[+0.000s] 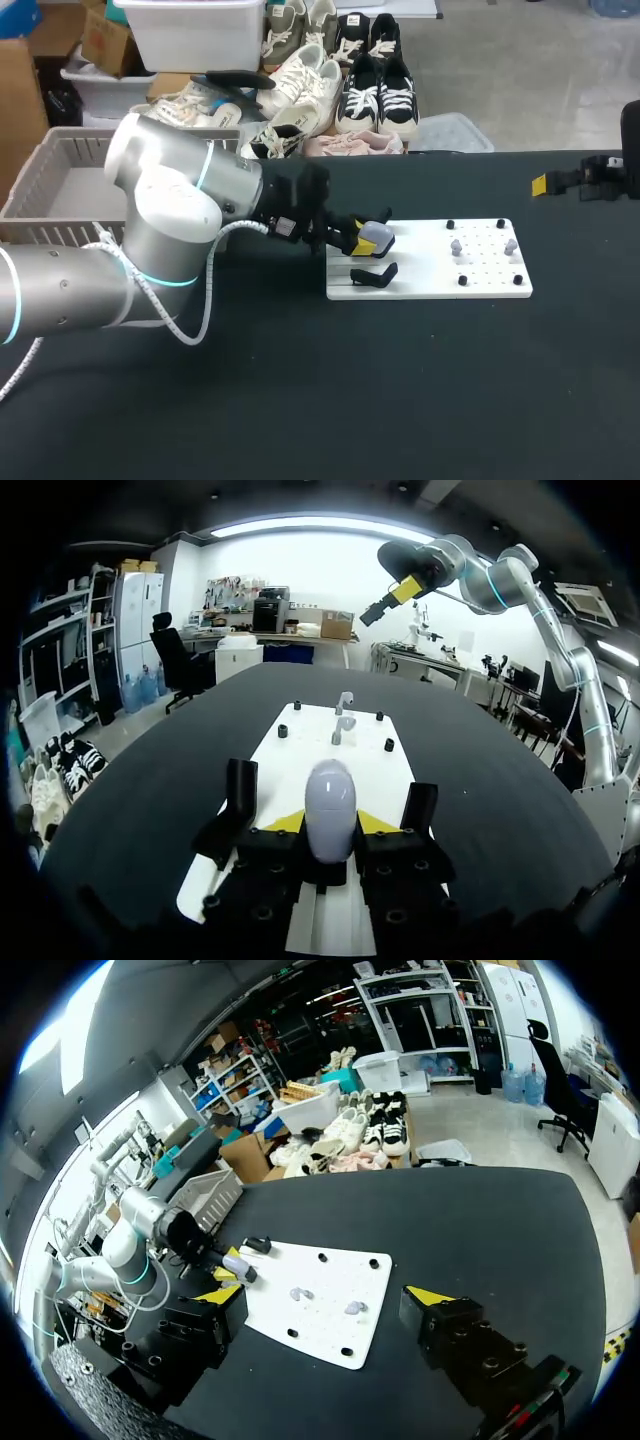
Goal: Pick up each earbud case from the left stands, insert the matching earbuds, close the lid, and place the case in the box.
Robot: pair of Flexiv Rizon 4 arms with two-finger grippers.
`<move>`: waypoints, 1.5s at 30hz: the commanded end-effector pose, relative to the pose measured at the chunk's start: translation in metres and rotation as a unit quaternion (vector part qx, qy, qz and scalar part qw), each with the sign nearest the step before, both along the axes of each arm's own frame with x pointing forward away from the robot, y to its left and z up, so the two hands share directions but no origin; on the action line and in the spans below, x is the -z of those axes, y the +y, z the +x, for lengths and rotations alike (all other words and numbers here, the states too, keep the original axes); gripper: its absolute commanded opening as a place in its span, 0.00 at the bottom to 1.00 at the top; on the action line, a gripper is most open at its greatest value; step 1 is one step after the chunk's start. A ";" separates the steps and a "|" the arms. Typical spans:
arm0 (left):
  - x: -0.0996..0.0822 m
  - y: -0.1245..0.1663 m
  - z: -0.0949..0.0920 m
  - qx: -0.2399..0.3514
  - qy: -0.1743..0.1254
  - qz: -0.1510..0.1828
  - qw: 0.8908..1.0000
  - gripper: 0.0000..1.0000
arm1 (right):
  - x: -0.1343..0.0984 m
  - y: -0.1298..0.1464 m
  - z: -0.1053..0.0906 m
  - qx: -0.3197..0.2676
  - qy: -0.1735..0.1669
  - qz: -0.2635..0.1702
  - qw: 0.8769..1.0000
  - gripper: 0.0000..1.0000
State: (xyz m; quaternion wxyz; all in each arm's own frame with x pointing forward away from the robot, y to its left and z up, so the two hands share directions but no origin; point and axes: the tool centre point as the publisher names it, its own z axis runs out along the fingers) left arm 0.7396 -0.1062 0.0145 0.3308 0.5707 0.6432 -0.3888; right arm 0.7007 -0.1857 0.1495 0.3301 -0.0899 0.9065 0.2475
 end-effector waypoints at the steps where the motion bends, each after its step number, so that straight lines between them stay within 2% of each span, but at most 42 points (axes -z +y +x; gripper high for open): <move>1: -0.006 0.007 -0.005 -0.006 -0.003 -0.008 1.000 0.00 | 0.000 -0.001 0.001 -0.002 0.000 0.001 1.000 1.00; 9: -0.045 0.017 -0.017 0.008 -0.006 -0.057 0.998 0.00 | 0.000 -0.001 0.001 -0.002 0.000 0.001 1.000 1.00; 12: -0.067 0.019 -0.029 0.013 -0.023 -0.087 0.996 0.00 | 0.000 -0.001 0.001 -0.002 0.000 0.001 1.000 1.00; 14: -0.079 0.020 -0.038 0.016 -0.047 -0.107 0.993 0.00 | 0.000 -0.001 0.001 -0.002 0.000 0.001 1.000 1.00; 19: -0.099 0.019 -0.058 0.018 -0.071 -0.144 0.987 0.00 | 0.000 -0.001 0.001 -0.002 0.000 0.001 1.000 1.00; 24: -0.110 0.019 -0.073 0.015 -0.099 -0.175 0.979 0.00 | 0.000 -0.001 0.001 -0.002 0.000 0.001 1.000 1.00; 29: -0.120 0.021 -0.079 0.005 -0.110 -0.189 0.976 0.00 | 0.000 -0.001 0.001 -0.002 0.000 0.001 1.000 1.00; 45: -0.122 0.021 -0.080 0.003 -0.110 -0.190 0.976 0.00 | 0.000 -0.001 0.001 -0.002 0.000 0.001 1.000 1.00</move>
